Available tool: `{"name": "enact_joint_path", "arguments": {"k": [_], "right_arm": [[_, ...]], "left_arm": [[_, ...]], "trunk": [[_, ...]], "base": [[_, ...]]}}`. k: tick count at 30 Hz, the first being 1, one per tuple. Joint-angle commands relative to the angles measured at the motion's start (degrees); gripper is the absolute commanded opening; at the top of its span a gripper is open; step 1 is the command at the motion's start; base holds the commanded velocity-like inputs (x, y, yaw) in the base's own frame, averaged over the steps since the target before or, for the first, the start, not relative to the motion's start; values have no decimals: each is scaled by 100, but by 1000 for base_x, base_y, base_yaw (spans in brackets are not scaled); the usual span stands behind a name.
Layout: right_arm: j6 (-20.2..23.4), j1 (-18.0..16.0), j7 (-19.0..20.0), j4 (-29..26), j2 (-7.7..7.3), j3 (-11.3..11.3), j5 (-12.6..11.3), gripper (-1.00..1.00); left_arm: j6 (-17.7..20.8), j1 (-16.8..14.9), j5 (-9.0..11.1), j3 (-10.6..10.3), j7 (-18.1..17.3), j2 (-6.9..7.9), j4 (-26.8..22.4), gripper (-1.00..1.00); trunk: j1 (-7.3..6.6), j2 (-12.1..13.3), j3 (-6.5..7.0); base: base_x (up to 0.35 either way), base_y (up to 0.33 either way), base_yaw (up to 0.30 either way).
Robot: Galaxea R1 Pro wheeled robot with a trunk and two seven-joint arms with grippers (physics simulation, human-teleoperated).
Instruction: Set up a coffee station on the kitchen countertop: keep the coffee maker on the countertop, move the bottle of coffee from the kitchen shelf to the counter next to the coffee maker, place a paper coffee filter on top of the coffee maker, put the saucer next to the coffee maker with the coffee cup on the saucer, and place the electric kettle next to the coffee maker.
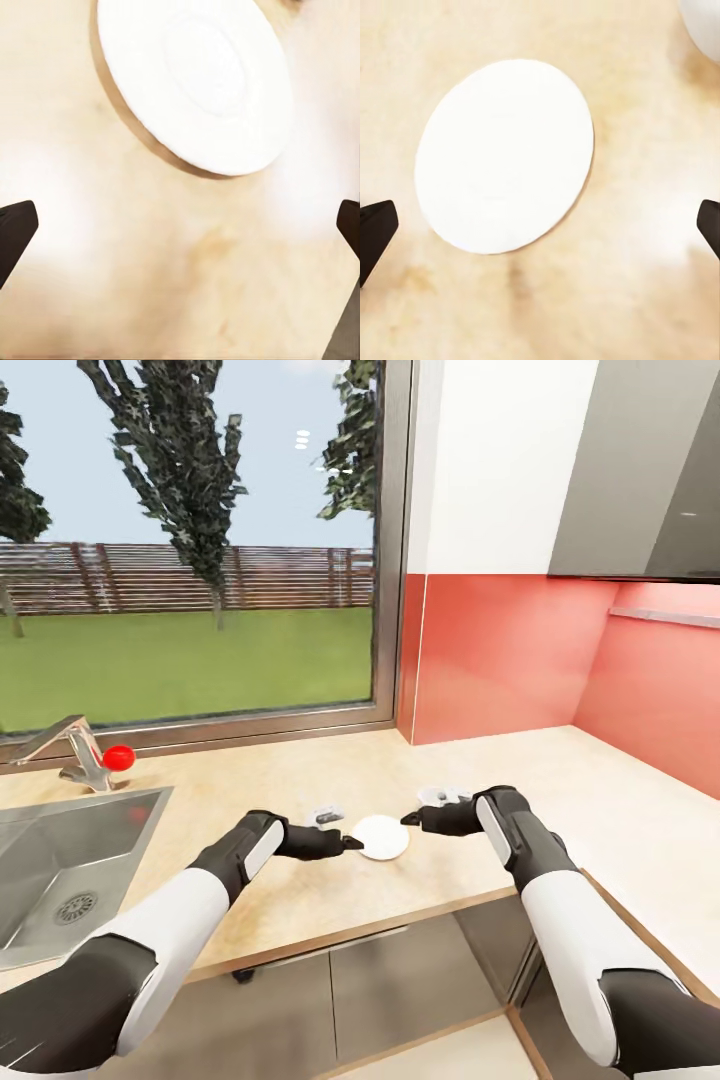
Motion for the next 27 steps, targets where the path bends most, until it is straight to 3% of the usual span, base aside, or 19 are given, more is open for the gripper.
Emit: {"name": "enact_joint_path", "arguments": {"k": [1, 10, 11, 15, 17, 27], "right_arm": [[32, -4, -24, -4, -6, -4, -79, 100], [33, 4, -23, 4, -40, -4, -368, 100], [33, 4, -23, 4, -40, -4, -1144, 100], [33, 5, -19, 8, -40, -4, -1154, 100], [33, 5, 196, 29, -40, -4, -1154, 100], [32, 5, 432, 442, -54, -4, -1156, 100]], "left_arm": [[17, 28, 8, -14, -11, 3, -6, 100], [17, 30, 2, 43, -177, 97, -187, 100], [17, 30, 2, 55, -867, 188, -392, 100], [16, 30, -4, 73, -996, 265, -415, 100], [12, 30, -5, 76, -1023, 280, -421, 100], [8, 30, -9, 68, -1022, 284, -422, 100]], "trunk": [[1, -6, -8], [1, -6, -8], [1, -6, -8], [1, -6, -8], [1, -6, -8], [1, -6, -8]], "base": [[0, 0, 0], [0, 0, 0], [0, 0, 0], [0, 0, 0], [0, 0, 0], [0, 0, 0]]}}
